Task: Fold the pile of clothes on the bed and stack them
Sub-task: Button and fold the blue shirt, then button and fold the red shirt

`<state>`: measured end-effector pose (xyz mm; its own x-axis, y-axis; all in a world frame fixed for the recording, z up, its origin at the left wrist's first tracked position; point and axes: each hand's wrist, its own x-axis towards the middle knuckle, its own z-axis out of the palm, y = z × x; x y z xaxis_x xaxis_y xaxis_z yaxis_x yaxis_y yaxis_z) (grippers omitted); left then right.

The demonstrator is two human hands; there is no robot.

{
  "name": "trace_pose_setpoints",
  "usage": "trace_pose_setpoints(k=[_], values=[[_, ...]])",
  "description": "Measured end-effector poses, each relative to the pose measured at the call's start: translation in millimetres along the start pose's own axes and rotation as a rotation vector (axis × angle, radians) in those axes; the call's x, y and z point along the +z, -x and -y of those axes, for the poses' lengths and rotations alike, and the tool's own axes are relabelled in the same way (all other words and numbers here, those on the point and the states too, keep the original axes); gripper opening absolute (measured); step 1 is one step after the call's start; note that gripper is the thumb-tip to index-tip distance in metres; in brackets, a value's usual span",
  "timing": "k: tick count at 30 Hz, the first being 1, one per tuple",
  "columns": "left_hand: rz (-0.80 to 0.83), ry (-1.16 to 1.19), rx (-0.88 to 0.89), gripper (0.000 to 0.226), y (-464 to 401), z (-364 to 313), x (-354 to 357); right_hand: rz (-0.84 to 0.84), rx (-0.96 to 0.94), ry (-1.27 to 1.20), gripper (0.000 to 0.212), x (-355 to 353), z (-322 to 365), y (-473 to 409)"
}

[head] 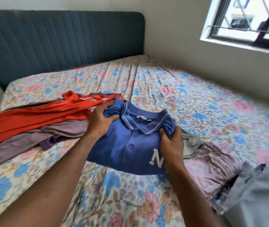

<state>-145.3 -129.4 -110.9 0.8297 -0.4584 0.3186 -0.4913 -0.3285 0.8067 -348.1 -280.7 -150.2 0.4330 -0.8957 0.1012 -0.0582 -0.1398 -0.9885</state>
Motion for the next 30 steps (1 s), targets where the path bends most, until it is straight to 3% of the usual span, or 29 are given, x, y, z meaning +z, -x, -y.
trace_pose_setpoints(k=[6, 11, 13, 18, 23, 26, 30], values=[[0.196, 0.059, 0.09, 0.045, -56, -49, 123, -0.23, 0.119, 0.124, 0.016, -68, -37, -77], [0.422, -0.04, 0.012, 0.034, -28, -13, 200, -0.294, 0.235, 0.381, 0.041, -85, -104, -82], [0.445, -0.118, 0.038, 0.027, -13, 6, 209, -0.326, 0.244, 0.422, 0.039, -80, -111, -80], [0.421, -0.117, 0.082, 0.024, 1, 12, 198, -0.329, 0.18, 0.467, 0.04, -72, -96, -73], [0.383, -0.088, 0.106, 0.02, -1, 9, 161, -0.321, -0.08, 0.909, 0.063, -63, -74, -65], [0.316, -0.019, 0.055, 0.012, -3, 14, 130, -0.288, -0.185, 0.9, 0.051, -38, -52, -64], [0.209, 0.007, -0.056, 0.01, -9, 28, 91, 0.04, -0.343, 0.788, 0.026, 39, -30, -59]])
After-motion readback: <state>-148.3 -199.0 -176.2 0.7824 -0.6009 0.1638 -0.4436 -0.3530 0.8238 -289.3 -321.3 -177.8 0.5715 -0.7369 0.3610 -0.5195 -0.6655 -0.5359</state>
